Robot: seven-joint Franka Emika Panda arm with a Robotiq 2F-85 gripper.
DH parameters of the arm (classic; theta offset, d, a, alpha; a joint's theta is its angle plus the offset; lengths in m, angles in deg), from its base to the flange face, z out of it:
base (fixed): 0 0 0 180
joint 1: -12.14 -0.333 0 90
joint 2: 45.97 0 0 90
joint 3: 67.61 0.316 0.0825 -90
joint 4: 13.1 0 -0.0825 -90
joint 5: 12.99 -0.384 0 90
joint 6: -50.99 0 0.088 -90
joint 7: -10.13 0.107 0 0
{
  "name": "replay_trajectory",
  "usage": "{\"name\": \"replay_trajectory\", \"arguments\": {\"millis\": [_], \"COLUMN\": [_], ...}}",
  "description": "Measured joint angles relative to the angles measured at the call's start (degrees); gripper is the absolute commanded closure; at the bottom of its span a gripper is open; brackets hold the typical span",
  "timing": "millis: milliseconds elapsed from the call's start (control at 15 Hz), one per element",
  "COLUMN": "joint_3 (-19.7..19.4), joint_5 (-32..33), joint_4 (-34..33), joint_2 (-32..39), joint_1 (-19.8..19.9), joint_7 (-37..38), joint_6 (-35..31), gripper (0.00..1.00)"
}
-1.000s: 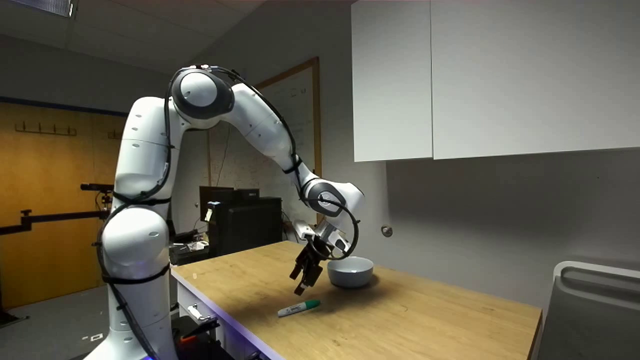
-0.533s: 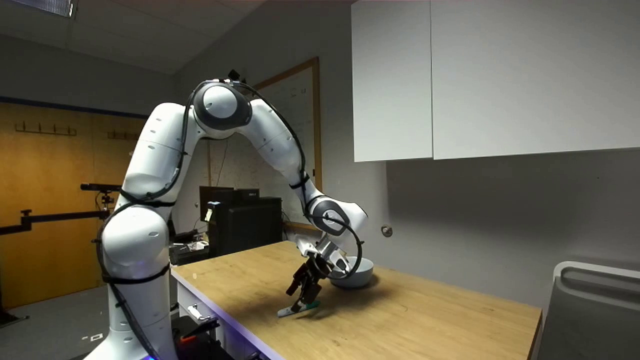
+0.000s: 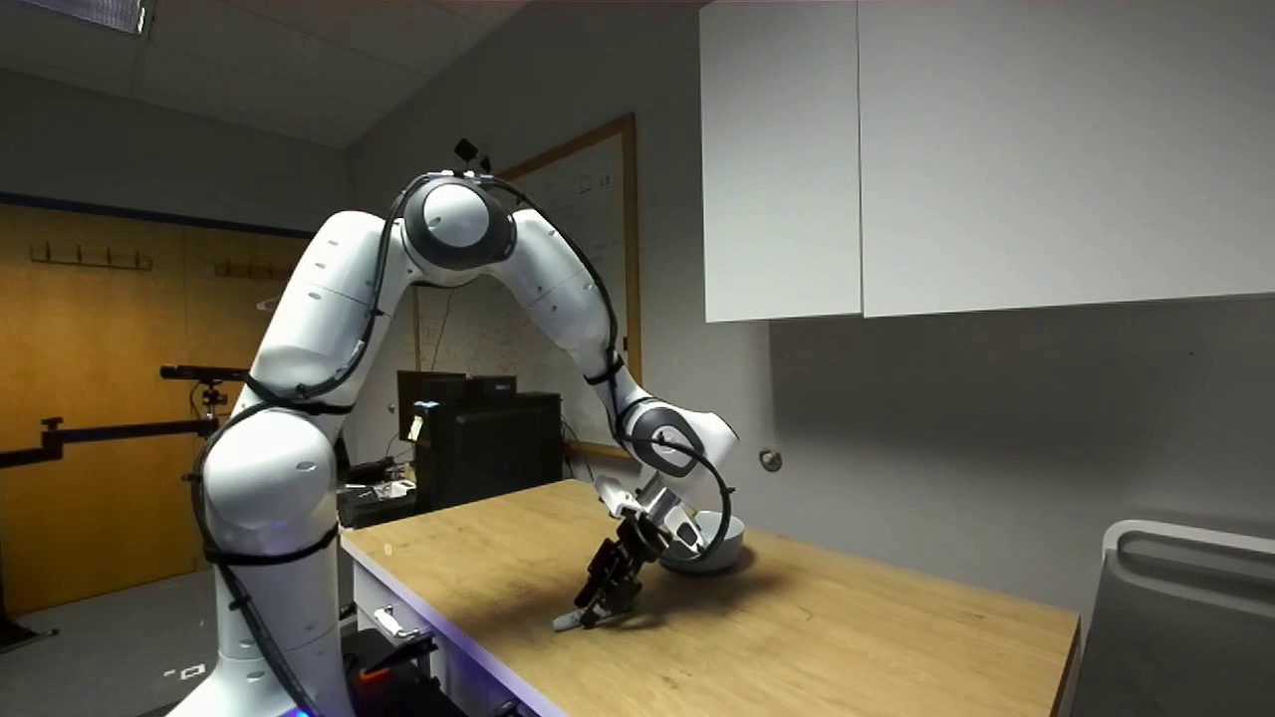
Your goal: Pick the marker and put it in the bowl
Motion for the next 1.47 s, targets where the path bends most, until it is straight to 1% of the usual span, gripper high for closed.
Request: {"name": "replay_trajectory", "arguments": {"millis": [67, 133, 200, 267, 333, 600, 800, 1067, 1267, 1467], "joint_3": [0.01, 0.01, 0.02, 0.05, 0.08, 0.79, 1.22, 1.69, 2.96, 4.42], "joint_5": [0.0, 0.0, 0.02, 0.02, 0.02, 0.18, 0.8, 4.19, 6.08, 6.07], "joint_4": [-0.32, -0.67, -1.04, -1.4, -1.77, -3.15, -4.11, -6.26, -9.56, -14.78], "joint_2": [0.0, 0.0, 0.0, -0.04, -0.11, -2.09, -6.35, -14.35, -18.2, -17.3], "joint_1": [-0.01, -0.01, -0.02, -0.06, -0.15, -1.15, -2.64, -4.86, -6.03, -7.04], "joint_7": [0.0, 0.0, 0.0, 0.0, 0.01, 0.22, 1.35, 6.25, 9.29, 10.64], "joint_6": [0.1, 0.27, 0.52, 0.82, 1.16, 2.5, 2.81, 2.99, 3.06, 3.04], "gripper": [0.86, 0.89, 0.9, 0.9, 0.86, 0.86, 0.86, 0.86, 0.86, 0.86]}}
